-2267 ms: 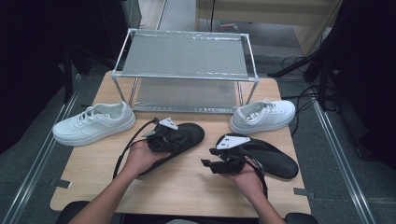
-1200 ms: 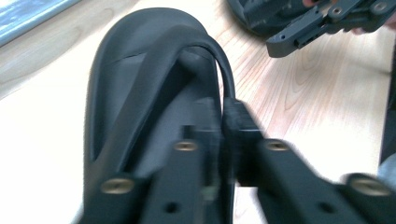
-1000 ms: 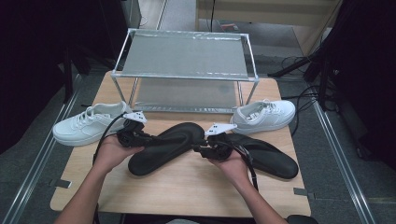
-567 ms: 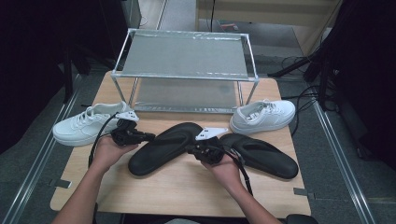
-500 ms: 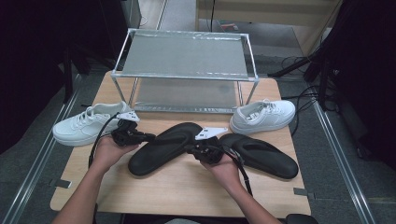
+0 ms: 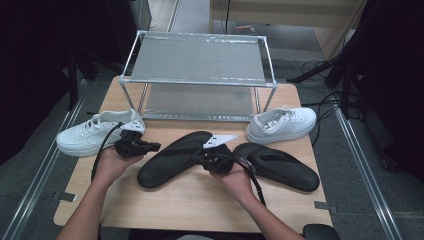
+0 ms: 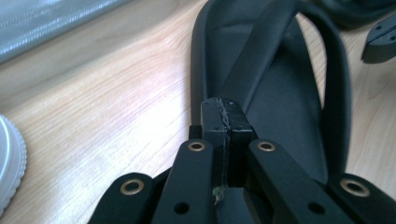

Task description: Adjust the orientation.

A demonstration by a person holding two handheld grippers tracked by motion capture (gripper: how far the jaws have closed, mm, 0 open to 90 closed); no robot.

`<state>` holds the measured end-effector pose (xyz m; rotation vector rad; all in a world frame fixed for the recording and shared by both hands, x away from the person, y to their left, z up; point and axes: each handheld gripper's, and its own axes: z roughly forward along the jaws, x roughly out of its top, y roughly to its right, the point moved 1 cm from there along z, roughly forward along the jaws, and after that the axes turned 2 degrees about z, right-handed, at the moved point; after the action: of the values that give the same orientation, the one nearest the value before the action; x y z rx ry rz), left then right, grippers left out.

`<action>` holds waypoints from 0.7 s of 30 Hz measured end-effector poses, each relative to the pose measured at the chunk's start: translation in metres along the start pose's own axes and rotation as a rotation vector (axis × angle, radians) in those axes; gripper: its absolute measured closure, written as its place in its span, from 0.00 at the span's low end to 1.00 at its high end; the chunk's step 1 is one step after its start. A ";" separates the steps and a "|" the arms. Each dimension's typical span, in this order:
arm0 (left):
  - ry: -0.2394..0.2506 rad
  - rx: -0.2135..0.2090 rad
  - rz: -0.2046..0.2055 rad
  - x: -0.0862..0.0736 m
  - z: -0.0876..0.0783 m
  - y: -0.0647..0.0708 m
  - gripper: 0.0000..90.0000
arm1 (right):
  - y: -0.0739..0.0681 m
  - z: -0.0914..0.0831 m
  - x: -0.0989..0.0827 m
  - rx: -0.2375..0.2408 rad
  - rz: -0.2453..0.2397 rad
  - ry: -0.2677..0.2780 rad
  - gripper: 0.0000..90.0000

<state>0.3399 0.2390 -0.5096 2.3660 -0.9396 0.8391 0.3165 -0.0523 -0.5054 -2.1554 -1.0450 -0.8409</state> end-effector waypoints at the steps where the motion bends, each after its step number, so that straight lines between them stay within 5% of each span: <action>1: -0.016 0.004 0.002 -0.001 0.002 -0.001 1.00 | 0.000 0.002 0.000 0.004 0.002 -0.003 1.00; 15: -0.016 0.012 -0.048 -0.004 0.004 0.001 1.00 | 0.006 0.012 0.004 0.024 0.011 -0.001 1.00; 21: -0.017 0.012 -0.039 -0.005 0.005 0.006 1.00 | 0.006 0.012 0.004 0.013 0.000 -0.006 1.00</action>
<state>0.3346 0.2344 -0.5153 2.3973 -0.8945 0.8129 0.3265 -0.0446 -0.5111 -2.1486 -1.0504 -0.8259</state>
